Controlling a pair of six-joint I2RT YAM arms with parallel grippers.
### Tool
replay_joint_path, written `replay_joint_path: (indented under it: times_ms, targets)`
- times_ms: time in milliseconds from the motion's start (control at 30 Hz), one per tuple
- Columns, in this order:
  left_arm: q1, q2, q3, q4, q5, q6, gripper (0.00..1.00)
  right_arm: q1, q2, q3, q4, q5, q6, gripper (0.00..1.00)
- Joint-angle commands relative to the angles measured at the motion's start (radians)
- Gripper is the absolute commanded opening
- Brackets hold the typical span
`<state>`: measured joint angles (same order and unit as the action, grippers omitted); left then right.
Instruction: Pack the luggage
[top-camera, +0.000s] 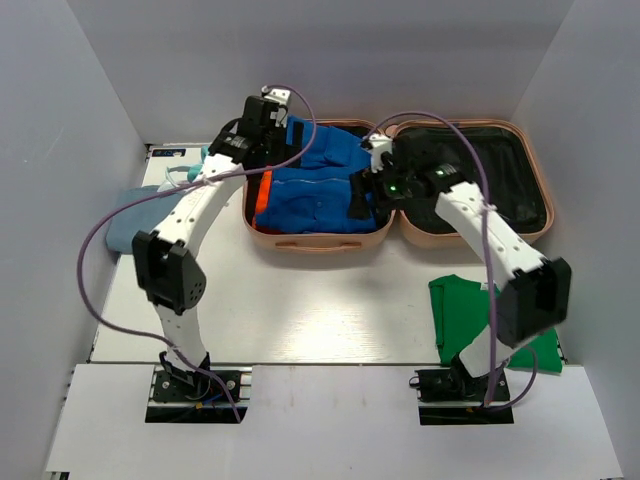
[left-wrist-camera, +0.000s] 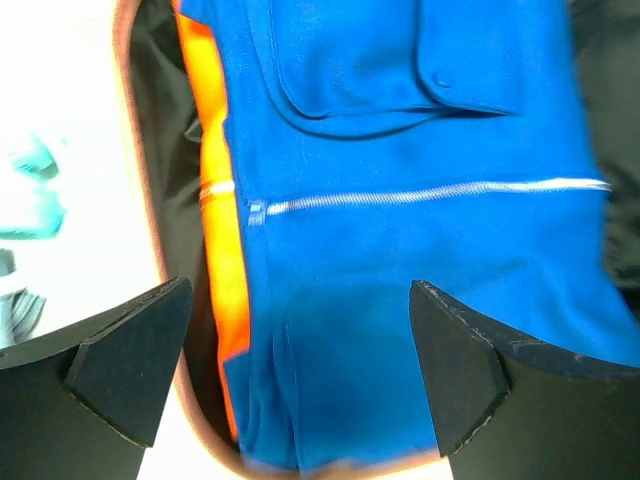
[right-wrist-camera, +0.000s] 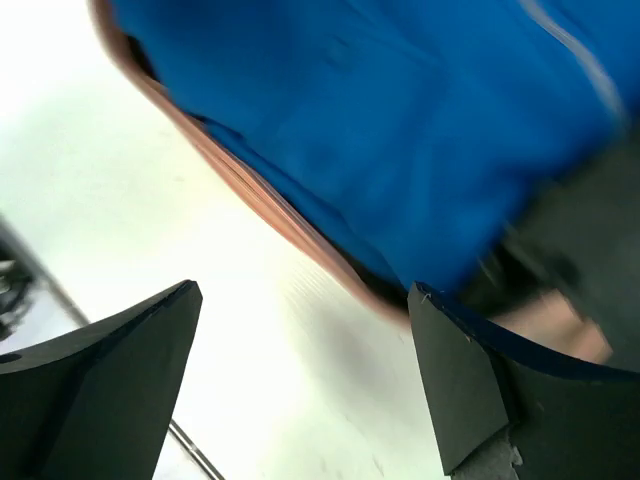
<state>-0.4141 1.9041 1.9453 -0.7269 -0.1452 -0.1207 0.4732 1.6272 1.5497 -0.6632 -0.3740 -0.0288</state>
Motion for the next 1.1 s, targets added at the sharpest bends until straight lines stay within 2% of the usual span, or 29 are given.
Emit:
replay_joint_path:
  times_ms: [0,67,133,200,233,267,367,433,600,633,767,900,1067]
  targets:
    - [-0.025,-0.166,-0.055,-0.062,-0.097,-0.037,1.0,-0.03,-0.094,-0.092,0.001,0.247,0.082,0.9]
    - [-0.032,-0.219,-0.129,-0.097,-0.076,-0.071,1.0,-0.044,-0.139,-0.154,-0.05,0.328,0.113,0.9]
    - [-0.043,-0.244,-0.175,-0.118,-0.048,-0.088,1.0,-0.07,-0.202,-0.279,-0.081,0.43,0.184,0.9]
    - [-0.057,-0.272,-0.258,-0.132,-0.016,-0.117,1.0,-0.085,-0.297,-0.39,-0.107,0.464,0.277,0.9]
    - [-0.063,-0.275,-0.294,-0.137,0.025,-0.12,0.98,-0.097,-0.32,-0.504,-0.114,0.49,0.302,0.9]
    - [-0.071,-0.274,-0.321,-0.132,0.063,-0.125,0.86,-0.11,-0.395,-0.539,-0.127,0.498,0.352,0.9]
    - [-0.077,-0.234,-0.347,-0.134,0.114,-0.12,0.71,-0.134,-0.469,-0.676,-0.144,0.533,0.389,0.9]
    - [-0.078,-0.179,-0.333,-0.137,0.101,-0.115,0.65,-0.145,-0.516,-0.712,-0.168,0.561,0.431,0.9]
    - [-0.08,-0.067,-0.275,-0.152,0.07,-0.097,0.58,-0.163,-0.59,-0.738,-0.222,0.668,0.48,0.9]
    - [-0.081,-0.041,-0.275,-0.149,0.072,-0.094,0.5,-0.168,-0.593,-0.732,-0.231,0.69,0.49,0.9]
    - [-0.077,0.041,-0.315,-0.118,0.062,-0.073,0.37,-0.197,-0.573,-0.686,-0.294,0.768,0.546,0.9]
    - [-0.072,0.124,-0.306,-0.117,0.064,-0.082,0.31,-0.208,-0.546,-0.688,-0.323,0.77,0.57,0.9]
    - [-0.071,0.168,-0.255,-0.094,0.053,-0.082,0.3,-0.234,-0.506,-0.75,-0.193,0.699,0.511,0.9]
